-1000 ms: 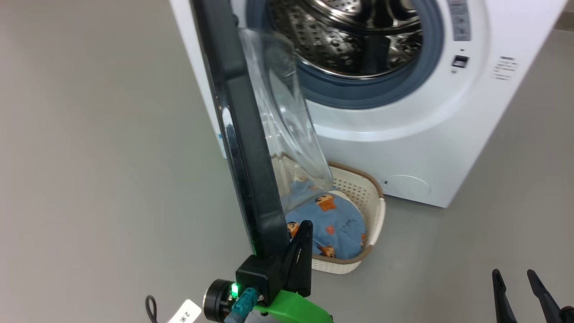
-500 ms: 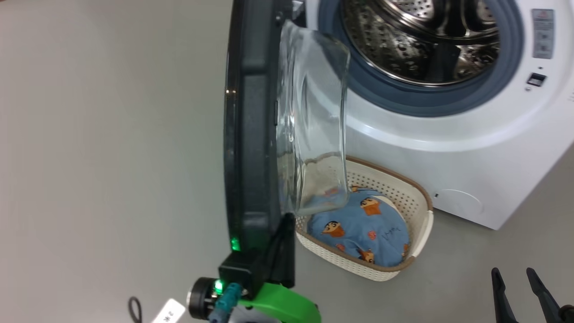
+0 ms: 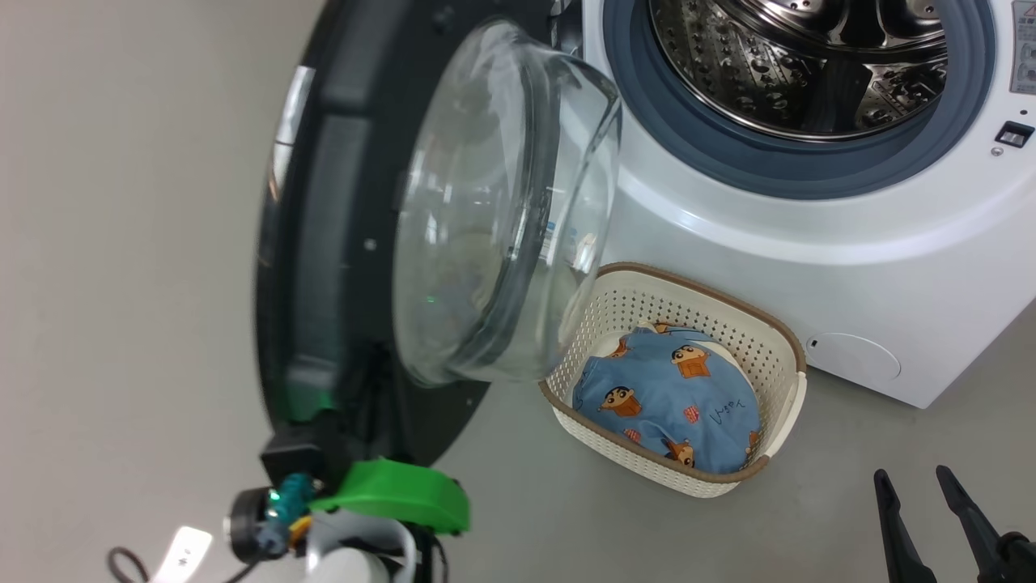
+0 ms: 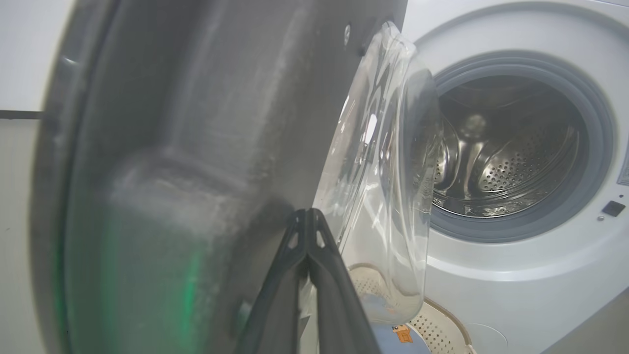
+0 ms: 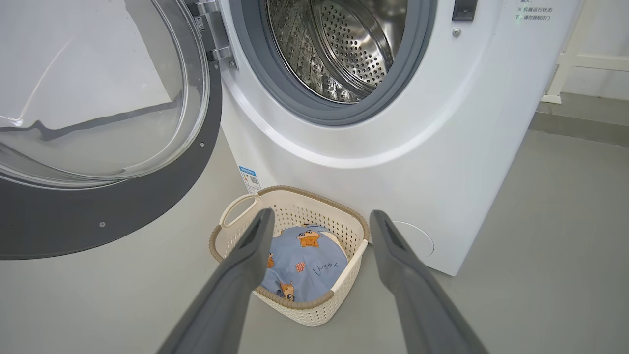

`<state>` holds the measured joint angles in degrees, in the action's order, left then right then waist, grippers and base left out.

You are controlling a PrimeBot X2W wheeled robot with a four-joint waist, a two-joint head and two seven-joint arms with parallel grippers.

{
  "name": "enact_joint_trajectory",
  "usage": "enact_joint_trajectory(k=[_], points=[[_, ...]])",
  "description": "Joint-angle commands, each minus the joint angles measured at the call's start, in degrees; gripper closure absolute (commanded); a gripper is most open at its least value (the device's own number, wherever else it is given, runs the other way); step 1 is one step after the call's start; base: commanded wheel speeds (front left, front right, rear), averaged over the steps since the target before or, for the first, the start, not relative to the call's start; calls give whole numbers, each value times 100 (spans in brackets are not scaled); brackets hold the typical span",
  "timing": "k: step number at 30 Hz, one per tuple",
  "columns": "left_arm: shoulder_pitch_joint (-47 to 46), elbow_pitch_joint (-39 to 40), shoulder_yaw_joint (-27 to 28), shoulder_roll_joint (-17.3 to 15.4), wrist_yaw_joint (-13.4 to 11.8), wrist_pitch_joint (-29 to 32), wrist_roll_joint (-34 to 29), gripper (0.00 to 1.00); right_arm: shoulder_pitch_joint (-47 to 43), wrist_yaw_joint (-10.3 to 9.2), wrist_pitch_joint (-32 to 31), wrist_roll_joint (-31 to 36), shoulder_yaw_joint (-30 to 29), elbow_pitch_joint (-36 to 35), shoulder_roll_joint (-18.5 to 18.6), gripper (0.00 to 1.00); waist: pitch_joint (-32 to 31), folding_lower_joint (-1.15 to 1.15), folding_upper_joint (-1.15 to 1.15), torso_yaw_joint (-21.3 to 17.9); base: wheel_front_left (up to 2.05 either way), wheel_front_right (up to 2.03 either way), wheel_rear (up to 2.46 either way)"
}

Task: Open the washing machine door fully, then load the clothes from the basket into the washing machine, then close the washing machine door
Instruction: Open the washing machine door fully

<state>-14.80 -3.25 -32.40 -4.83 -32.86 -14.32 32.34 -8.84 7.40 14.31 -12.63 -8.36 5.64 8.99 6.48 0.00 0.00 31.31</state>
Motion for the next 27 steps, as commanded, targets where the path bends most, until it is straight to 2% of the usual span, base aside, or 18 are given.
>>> enact_joint_trajectory(k=[1,12,17,27], points=[[-104,46,357,-139,-16,-66,-84,100,175,9,69,-9,145,-110,113,0,-4,0,0,-2,0,0,0],[-542,-974,1752,12,644,-67,-755,100,-34,9,69,-1,67,-154,114,0,-18,0,0,-52,0,0,0],[-810,-1326,2449,53,881,-67,-1035,100,-67,9,69,-5,75,-197,158,0,105,0,0,-219,0,0,0],[-1430,-1790,3584,118,1117,-67,-1590,100,52,9,69,-92,104,-226,418,0,479,0,0,-493,0,0,0]])
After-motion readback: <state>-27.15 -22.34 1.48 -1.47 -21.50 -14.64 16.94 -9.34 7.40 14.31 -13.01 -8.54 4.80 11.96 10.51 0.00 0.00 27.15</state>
